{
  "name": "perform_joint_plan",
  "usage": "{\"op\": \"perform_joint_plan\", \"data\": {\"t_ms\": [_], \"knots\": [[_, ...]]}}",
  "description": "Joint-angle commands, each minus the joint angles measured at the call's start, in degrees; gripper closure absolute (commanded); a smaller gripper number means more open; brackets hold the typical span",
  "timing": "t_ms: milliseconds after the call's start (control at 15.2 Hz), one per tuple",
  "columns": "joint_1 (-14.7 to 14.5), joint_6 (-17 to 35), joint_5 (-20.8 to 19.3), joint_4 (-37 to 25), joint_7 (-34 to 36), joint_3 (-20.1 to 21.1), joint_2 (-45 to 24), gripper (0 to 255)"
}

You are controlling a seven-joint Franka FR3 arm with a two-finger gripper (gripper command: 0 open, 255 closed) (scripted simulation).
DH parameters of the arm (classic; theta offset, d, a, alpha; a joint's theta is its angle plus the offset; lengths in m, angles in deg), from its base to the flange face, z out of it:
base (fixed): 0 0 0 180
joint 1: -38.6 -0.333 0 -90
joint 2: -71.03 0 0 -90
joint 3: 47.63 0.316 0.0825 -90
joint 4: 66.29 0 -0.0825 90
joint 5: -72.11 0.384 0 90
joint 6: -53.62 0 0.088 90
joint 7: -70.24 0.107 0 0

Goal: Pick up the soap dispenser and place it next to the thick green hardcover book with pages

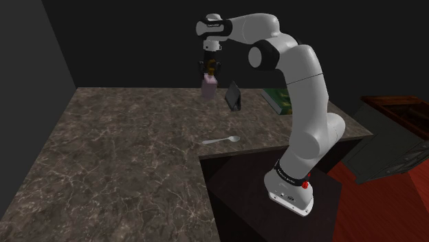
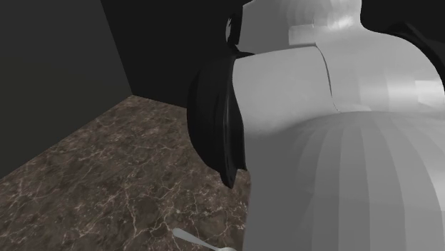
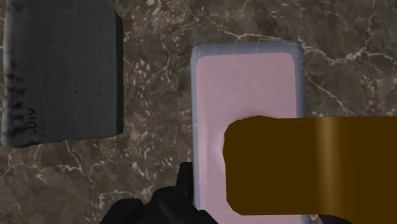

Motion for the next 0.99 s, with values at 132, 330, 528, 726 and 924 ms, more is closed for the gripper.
{"op": "perform_joint_plan", "data": {"t_ms": [132,330,528,726,924], "knots": [[0.2,-3.0,-0.1,-2.6,0.3,0.0,0.4,255],[0.4,-5.3,-0.1,-4.9,0.5,0.0,0.4,255],[0.6,-7.7,-0.1,-7.6,0.7,0.0,0.2,255],[1.0,-10.4,-0.1,-10.8,0.9,0.0,-0.3,255],[1.4,-13.3,0.0,-14.7,1.2,0.1,-1.2,255]]}}
